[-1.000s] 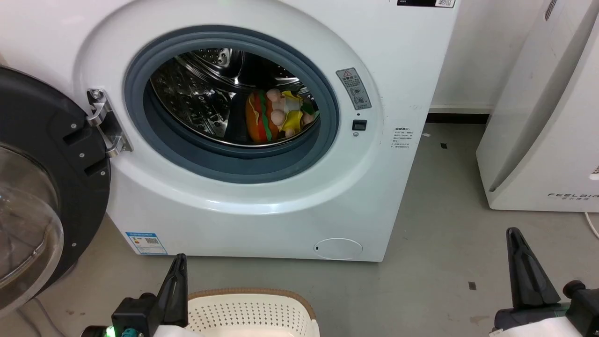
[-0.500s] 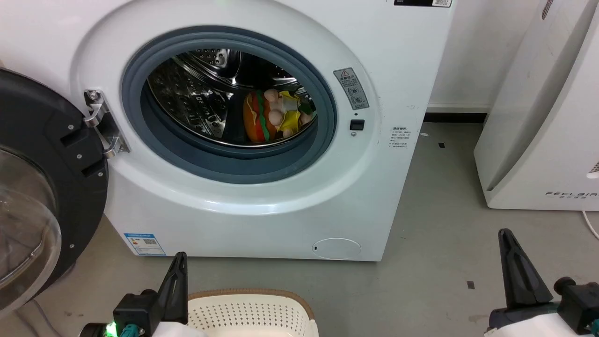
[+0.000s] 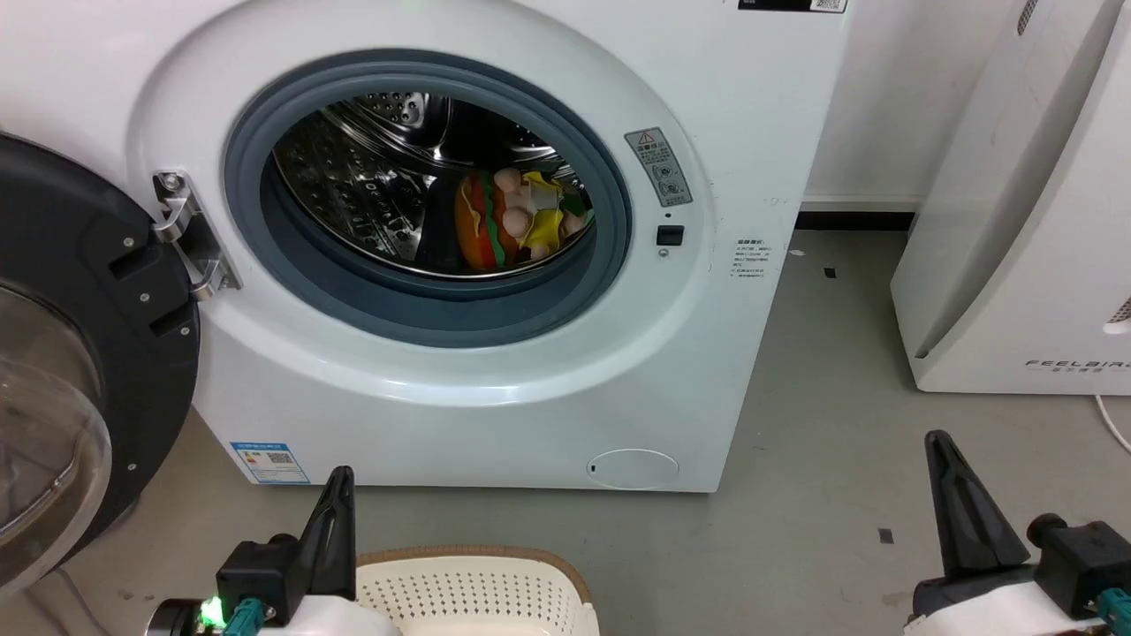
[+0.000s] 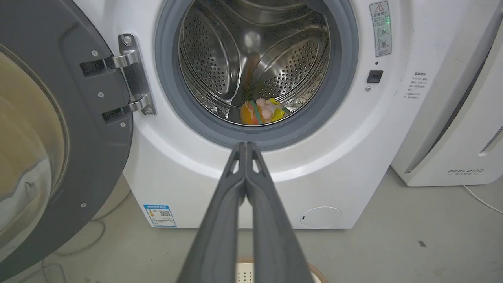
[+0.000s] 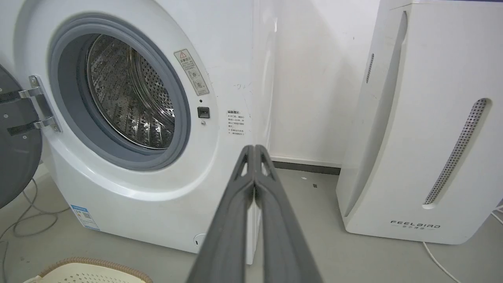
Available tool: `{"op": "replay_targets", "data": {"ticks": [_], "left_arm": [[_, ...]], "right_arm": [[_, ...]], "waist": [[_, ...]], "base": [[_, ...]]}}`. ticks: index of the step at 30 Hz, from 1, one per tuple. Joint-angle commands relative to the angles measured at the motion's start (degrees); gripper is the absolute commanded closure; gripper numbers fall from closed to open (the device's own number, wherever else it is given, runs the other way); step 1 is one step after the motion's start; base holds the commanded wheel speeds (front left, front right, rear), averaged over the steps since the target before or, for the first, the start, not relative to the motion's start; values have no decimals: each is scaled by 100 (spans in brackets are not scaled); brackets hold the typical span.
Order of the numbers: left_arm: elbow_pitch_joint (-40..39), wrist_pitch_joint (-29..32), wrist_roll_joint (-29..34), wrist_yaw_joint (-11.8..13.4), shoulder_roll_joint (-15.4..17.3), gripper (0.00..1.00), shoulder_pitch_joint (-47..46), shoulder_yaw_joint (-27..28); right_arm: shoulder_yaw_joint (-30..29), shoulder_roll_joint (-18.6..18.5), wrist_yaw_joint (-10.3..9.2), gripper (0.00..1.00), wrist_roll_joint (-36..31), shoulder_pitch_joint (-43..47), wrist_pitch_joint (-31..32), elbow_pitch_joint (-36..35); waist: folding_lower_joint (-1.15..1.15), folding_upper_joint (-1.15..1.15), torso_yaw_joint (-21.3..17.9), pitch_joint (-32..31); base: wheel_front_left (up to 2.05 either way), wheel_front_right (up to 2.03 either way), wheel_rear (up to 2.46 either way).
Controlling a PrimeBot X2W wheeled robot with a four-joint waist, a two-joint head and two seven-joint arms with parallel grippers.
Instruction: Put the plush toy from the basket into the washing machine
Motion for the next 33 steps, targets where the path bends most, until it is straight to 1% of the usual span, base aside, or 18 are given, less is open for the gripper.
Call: {"op": "replay_targets", "data": {"ticks": [1,33], "left_arm": [[-27,19,44,-35,-12,100,-86,28],[-123,394,382,-172,-177,100,-208,234]], "right_arm": [[13,-1,-2,100,-41,-85,28,30],[179,-1,-4,100,-184,-246,405,200]], "waist": [[0,-1,-1,0],[0,-1,-79,3]], "base": [[0,0,0],[0,0,0]]}}
